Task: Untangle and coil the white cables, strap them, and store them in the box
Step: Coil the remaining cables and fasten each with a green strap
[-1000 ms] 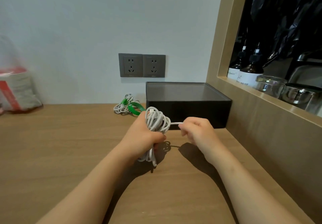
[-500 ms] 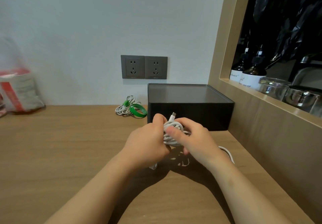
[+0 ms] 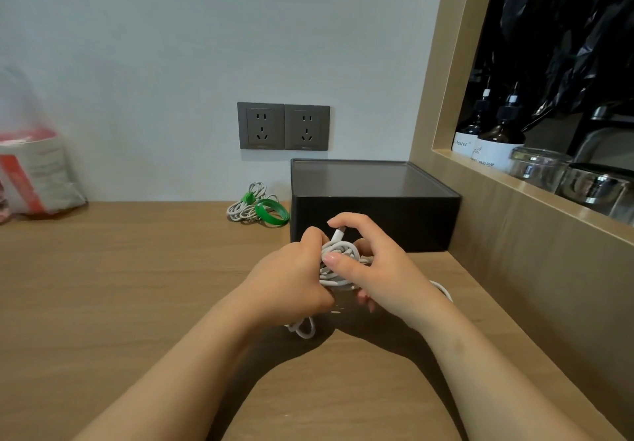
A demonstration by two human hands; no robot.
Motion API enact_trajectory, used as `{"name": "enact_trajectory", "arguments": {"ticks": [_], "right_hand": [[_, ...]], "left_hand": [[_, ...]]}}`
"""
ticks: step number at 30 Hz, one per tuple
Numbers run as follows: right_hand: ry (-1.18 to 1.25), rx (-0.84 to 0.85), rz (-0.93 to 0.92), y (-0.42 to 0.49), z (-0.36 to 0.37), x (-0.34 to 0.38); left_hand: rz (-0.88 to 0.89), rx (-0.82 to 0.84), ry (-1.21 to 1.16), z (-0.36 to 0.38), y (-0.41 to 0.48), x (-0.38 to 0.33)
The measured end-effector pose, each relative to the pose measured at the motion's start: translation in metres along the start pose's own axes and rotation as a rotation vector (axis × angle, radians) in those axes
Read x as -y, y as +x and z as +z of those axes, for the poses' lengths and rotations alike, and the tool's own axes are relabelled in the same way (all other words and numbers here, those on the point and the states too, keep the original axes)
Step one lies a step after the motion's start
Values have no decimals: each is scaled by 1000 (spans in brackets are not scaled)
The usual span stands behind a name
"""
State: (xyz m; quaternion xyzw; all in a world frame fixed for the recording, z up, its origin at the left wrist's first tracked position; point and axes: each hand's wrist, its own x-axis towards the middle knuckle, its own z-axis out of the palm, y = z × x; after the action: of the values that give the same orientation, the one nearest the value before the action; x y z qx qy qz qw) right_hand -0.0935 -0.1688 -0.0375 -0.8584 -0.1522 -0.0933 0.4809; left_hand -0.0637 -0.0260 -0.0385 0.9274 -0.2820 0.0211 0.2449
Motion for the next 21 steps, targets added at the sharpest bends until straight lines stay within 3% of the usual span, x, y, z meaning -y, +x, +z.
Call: {"name": "enact_trajectory", "arguments": {"ticks": [10,17,21], "right_hand": [[-27,-191,-156,5,9,-8],[17,-299,-176,7,11,-10],[74,-262,-175,7,11,-7]], "left_hand": [[-68,-259,-205,13,-1,-5],[-96,-332,270,8,-6,-16],[-124,-249,45,7,-4,-13]]}}
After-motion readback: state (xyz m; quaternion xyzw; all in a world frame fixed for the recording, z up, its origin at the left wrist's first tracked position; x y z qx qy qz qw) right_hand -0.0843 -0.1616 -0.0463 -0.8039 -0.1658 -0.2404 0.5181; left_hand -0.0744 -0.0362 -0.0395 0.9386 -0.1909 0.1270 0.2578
